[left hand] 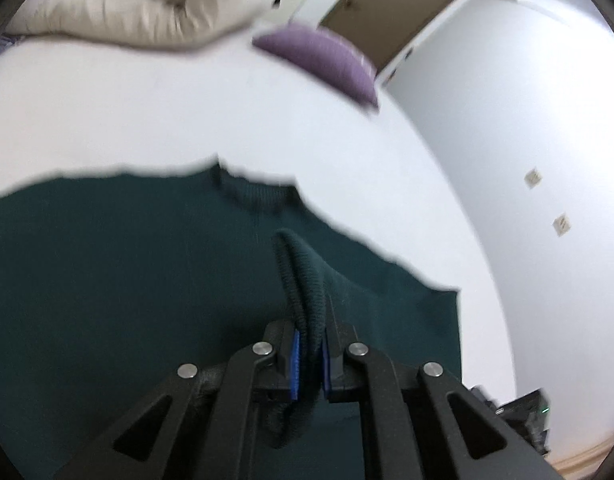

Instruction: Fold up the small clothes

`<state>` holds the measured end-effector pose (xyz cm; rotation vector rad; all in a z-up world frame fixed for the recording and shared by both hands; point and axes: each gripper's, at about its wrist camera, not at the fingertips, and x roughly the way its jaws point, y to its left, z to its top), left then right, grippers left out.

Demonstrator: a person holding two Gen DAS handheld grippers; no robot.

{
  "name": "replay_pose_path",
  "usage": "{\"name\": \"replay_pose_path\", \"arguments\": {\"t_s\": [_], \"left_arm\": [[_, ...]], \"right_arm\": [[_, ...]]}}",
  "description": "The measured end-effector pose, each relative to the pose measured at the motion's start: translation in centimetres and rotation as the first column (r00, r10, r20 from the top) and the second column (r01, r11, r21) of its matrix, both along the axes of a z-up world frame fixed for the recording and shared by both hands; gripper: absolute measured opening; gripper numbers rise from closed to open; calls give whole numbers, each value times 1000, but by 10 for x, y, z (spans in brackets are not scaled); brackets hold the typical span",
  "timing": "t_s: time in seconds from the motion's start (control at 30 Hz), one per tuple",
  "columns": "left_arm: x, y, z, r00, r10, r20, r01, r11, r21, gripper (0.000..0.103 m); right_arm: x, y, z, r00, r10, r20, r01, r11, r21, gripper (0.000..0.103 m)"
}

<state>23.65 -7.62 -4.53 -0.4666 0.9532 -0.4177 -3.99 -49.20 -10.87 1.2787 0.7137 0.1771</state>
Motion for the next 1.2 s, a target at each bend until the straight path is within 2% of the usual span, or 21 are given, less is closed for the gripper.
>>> {"name": "replay_pose_path", "arguments": {"t_s": [0.1, 0.2, 0.3, 0.37, 0.43, 0.47, 0.53, 0.6, 0.67, 0.77, 0.8, 0.87, 0.93, 1.0, 1.07, 1.13, 1.2], "left_arm": [[9, 23, 1, 999, 43, 14, -43, 999, -8, 8], [15, 41, -22, 997, 76, -28, -76, 997, 10, 8], [23, 47, -48, 992, 102, -78, -101, 995, 19, 8], [26, 55, -64, 988, 113, -103, -112, 994, 19, 8], [25, 59, -76, 985, 119, -122, -118, 993, 10, 9], [24, 60, -81, 985, 123, -123, -123, 992, 4, 9], [22, 60, -82, 986, 127, -109, -128, 992, 0, 9], [22, 61, -82, 987, 126, -100, -127, 992, -2, 9], [24, 65, -80, 990, 119, -81, -120, 993, -11, 9], [23, 63, -73, 993, 113, -42, -112, 993, 25, 9], [23, 62, -73, 994, 108, -31, -107, 994, 38, 9], [22, 60, -75, 994, 104, -24, -103, 994, 49, 9], [21, 59, -80, 995, 103, -18, -102, 993, 53, 10], [19, 61, -84, 994, 106, -9, -105, 993, 52, 12], [17, 63, -86, 994, 107, 1, -107, 993, 45, 12], [17, 64, -88, 994, 106, 3, -106, 994, 35, 12], [18, 63, -89, 995, 103, 3, -103, 994, 30, 13]], "right_arm": [[21, 4, -5, 999, -19, -25, 19, 1000, 11, 65], [37, -3, -12, 997, -66, -48, 68, 997, 28, 63], [46, -19, -14, 991, -129, -40, 129, 992, 1, 63], [49, -29, -14, 984, -171, -41, 171, 985, 0, 59], [46, -41, -12, 977, -210, -40, 209, 977, -39, 57], [47, -45, -16, 975, -219, -43, 218, 976, -21, 51], [40, -55, -28, 974, -220, -45, 221, 975, 10, 40], [38, -55, -30, 978, -209, -12, 209, 978, -16, 36], [36, -56, -30, 980, -199, 1, 199, 979, -45, 36], [34, -53, -22, 986, -165, -19, 163, 985, -63, 39], [32, -50, -15, 990, -136, -46, 131, 986, -98, 39], [27, -44, 4, 993, -111, -45, 102, 980, -171, 42], [26, -43, 29, 995, -101, -23, 91, 957, -276, 42], [38, -41, 51, 995, -102, -10, 89, 912, -401, 42], [63, -37, 64, 998, -58, -25, 37, 857, -515, 42], [99, -28, 69, 998, -16, -60, -25, 781, -625, 42], [130, -17, 66, 994, 20, -111, -92, 715, -693, 41]]}}
